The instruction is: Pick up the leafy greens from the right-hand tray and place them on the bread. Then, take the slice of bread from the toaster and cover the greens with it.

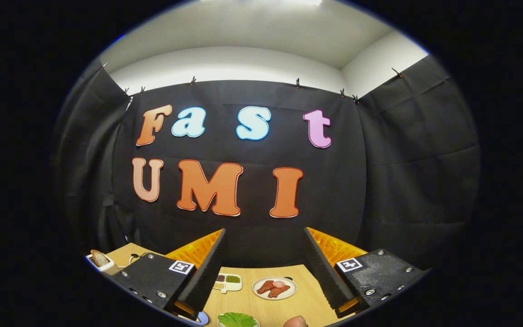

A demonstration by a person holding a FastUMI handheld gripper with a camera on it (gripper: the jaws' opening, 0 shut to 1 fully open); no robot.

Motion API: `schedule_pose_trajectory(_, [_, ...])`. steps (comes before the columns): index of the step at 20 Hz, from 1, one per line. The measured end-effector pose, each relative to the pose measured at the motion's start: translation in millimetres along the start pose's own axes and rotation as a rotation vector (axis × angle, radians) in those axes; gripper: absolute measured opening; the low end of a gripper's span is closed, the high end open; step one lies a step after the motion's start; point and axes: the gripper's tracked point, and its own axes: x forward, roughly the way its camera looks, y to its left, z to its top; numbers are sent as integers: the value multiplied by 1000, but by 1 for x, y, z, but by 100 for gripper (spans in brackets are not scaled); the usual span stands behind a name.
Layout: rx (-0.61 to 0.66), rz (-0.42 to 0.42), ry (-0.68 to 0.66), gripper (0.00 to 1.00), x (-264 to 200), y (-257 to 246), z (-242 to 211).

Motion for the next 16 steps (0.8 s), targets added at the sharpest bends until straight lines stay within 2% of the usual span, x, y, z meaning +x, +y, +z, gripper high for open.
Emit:
schedule_pose_trajectory(8, [23,44,128,98,10,17,-49])
schedule_pose_trajectory(10, [33,39,194,98,17,18,-75])
schedule_pose_trajectory(16, [68,116,443,99,21,37,-168])
